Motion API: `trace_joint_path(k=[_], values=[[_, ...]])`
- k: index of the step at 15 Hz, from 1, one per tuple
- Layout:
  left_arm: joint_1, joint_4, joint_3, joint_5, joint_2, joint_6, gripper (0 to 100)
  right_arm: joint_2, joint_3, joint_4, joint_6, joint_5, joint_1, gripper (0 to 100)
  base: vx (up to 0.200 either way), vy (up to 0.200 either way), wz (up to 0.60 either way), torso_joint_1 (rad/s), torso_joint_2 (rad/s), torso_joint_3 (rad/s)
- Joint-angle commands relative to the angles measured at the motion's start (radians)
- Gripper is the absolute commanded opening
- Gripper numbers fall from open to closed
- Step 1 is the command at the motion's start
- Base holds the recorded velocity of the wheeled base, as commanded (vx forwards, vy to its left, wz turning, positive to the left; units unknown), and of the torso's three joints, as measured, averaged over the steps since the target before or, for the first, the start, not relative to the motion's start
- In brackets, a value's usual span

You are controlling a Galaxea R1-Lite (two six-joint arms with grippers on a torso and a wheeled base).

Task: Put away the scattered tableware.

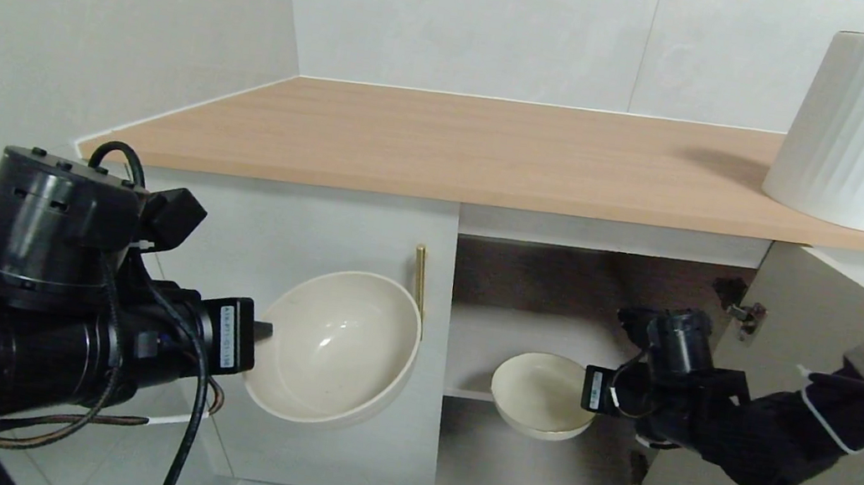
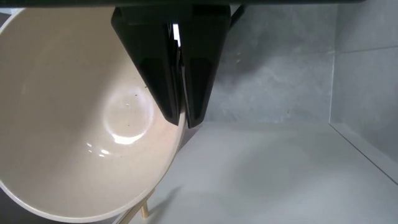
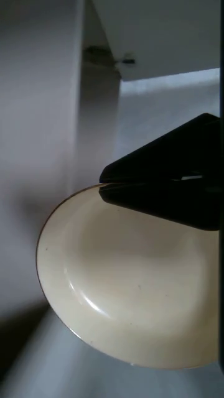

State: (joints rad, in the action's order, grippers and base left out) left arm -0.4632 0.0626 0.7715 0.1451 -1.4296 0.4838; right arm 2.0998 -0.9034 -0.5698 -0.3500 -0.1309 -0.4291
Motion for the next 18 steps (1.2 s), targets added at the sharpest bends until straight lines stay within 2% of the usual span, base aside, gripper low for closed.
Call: trace_joint_path(k=[1,7,14,18], values=[[0.0,0.0,0.0,0.001,-0.006,0.001,0,0.166,-0.094,-0.007,-0.004,-0.03,0.027,0,0.0,0.0,0.0,0.0,0.0,0.0],[-0.012,0.002,-0.004,0.004,-0.015,0.001,0,0.35,-0.282,-0.018,-0.061,-0.185,0.063,0,0.0,0.0,0.0,0.0,0.0,0.0],[-0.018,0.005,-0.006,0.005,-0.017,0.001,0,0.43,-0.423,-0.013,-0.09,-0.26,0.082,0,0.0,0.0,0.0,0.0,0.0,0.0],[-0.018,0.005,-0.006,0.007,-0.019,0.001,0,0.442,-0.453,-0.01,-0.09,-0.273,0.084,0,0.0,0.0,0.0,0.0,0.0,0.0]])
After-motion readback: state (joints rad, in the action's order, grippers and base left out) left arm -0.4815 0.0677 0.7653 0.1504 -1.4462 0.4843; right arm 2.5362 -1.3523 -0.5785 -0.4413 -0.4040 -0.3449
